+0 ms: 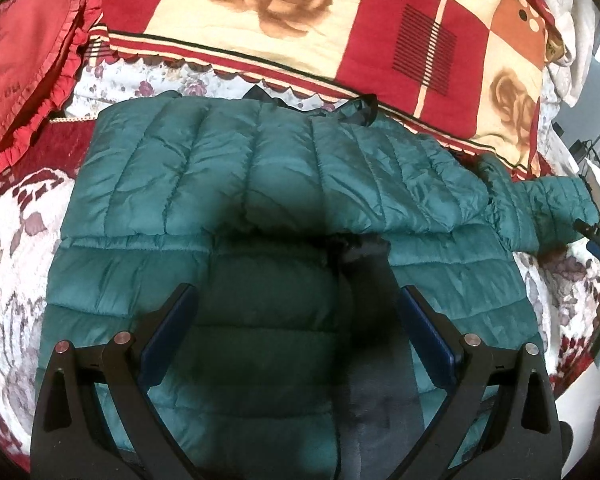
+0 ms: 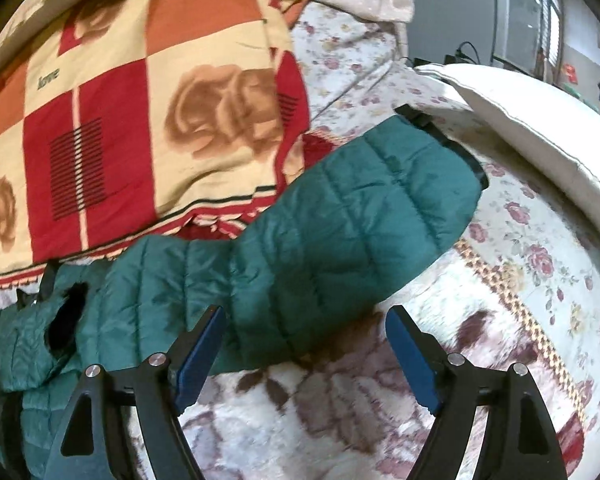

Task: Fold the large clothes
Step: 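Move the right gripper to the other sleeve cuff and grasp it, then lift the cuff with the right gripper, carry it across the chest, release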

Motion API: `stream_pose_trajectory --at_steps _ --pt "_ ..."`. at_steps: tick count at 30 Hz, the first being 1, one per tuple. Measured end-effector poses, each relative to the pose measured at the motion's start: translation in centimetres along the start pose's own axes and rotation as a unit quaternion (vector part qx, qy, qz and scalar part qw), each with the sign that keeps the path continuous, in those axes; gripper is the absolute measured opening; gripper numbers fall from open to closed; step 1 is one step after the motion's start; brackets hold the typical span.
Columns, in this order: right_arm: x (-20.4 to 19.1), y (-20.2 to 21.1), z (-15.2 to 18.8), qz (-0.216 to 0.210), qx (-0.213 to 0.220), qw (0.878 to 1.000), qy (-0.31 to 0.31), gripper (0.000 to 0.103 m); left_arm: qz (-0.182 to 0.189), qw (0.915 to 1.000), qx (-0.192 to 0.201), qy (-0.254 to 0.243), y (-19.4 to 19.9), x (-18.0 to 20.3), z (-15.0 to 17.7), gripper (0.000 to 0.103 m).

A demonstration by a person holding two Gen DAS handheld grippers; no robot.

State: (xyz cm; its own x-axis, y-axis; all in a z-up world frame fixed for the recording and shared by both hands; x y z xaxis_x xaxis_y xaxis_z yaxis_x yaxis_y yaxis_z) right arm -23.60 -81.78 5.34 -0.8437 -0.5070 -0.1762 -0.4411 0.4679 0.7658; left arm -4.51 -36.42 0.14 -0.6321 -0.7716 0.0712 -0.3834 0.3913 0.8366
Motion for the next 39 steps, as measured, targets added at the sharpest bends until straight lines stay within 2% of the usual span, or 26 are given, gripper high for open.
stream_pose_trajectory --at_steps 5,13,20,26,30,31,34,36,38,39 --pt "2.5 -0.3 -2.2 0.004 0.014 0.999 -0.046 0.086 0.016 0.9999 0.005 -0.004 0.8 -0.2 0.1 0.1" --pt "6.8 -1.2 -5.3 0.004 0.021 0.991 -0.135 0.088 0.033 0.9995 -0.002 0.003 1.0 -0.7 0.3 0.1" --pt "8.3 -2.8 -7.3 0.008 0.019 0.987 -0.162 0.089 0.048 0.9985 -0.004 0.025 1.3 -1.5 0.6 0.1" --pt "9.3 -4.8 -7.8 -0.011 0.002 0.979 -0.206 0.089 0.044 0.9984 -0.002 0.036 1.6 -2.3 0.9 0.1" --pt "8.9 -5.0 -8.4 -0.026 0.015 0.977 -0.213 0.089 0.041 0.9984 -0.013 0.038 1.1 -2.6 1.4 0.1" --pt "8.6 -5.2 -8.4 -0.029 0.014 0.977 -0.209 0.087 0.04 0.9984 -0.015 0.038 1.1 -2.6 1.5 0.1" --pt "7.4 -5.6 -8.5 -0.029 0.009 0.982 -0.184 0.06 0.045 0.9978 -0.021 0.043 0.8 -2.6 1.9 0.1" --pt "6.8 -5.5 -8.7 -0.023 0.017 0.986 -0.164 0.051 0.046 0.9976 -0.022 0.047 0.8 -2.7 2.1 0.1" --pt "6.2 -5.2 -8.8 -0.024 0.022 0.989 -0.143 0.031 0.046 0.9975 -0.022 0.049 1.0 -2.9 2.3 0.1" --pt "5.9 -5.0 -8.9 -0.026 0.026 0.99 -0.135 0.028 0.045 0.9975 -0.022 0.05 1.0 -3.0 2.4 0.1"
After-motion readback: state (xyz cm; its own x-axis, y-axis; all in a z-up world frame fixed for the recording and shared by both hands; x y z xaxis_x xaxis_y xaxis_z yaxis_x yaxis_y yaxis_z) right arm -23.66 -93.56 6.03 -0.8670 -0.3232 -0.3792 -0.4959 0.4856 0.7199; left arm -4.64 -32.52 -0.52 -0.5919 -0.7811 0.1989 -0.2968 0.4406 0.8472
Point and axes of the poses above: each gripper's, at about its wrist camera, not at the fingertips, and y roughly against the way its jaws point, x to its right, z to its underside, the point moved 10 cm from there along -y, roughly the way its jaws point, and after that the axes turned 13 degrees about -y, right-handed, at the moved point
